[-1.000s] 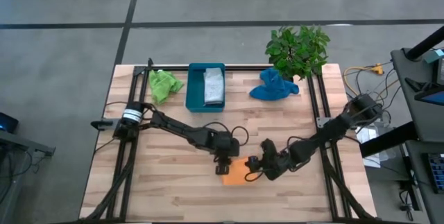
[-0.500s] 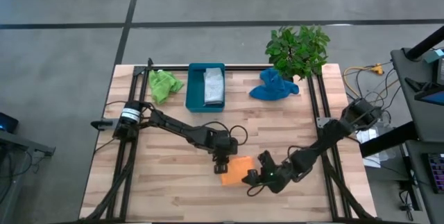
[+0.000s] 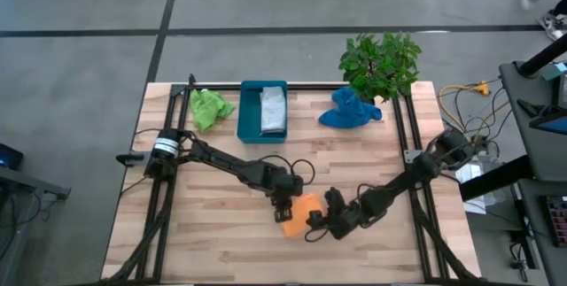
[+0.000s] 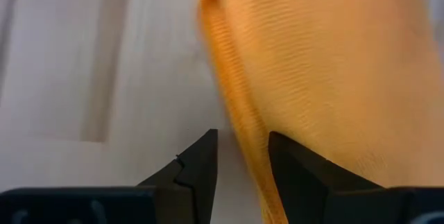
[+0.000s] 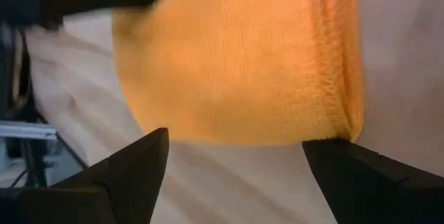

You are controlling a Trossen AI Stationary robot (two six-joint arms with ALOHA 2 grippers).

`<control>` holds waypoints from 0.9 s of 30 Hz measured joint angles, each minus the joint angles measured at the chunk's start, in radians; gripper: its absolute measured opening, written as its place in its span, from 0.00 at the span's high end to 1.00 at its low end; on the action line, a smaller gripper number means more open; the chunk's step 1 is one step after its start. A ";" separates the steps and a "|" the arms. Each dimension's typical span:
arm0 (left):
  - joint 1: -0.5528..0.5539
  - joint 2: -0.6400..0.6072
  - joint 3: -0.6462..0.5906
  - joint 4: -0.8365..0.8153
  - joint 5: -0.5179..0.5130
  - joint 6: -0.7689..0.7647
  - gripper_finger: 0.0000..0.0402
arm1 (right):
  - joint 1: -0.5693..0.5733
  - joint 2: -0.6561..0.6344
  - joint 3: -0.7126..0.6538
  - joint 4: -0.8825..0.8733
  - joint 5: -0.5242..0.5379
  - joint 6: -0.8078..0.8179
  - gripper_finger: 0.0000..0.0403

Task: Fold microfiber towels
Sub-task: Put the orange microfiber cloth into the blue bin

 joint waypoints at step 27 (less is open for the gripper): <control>-0.026 -0.045 -0.004 -0.010 0.086 -0.020 0.78 | 0.165 0.037 -0.015 -0.055 0.242 0.332 0.19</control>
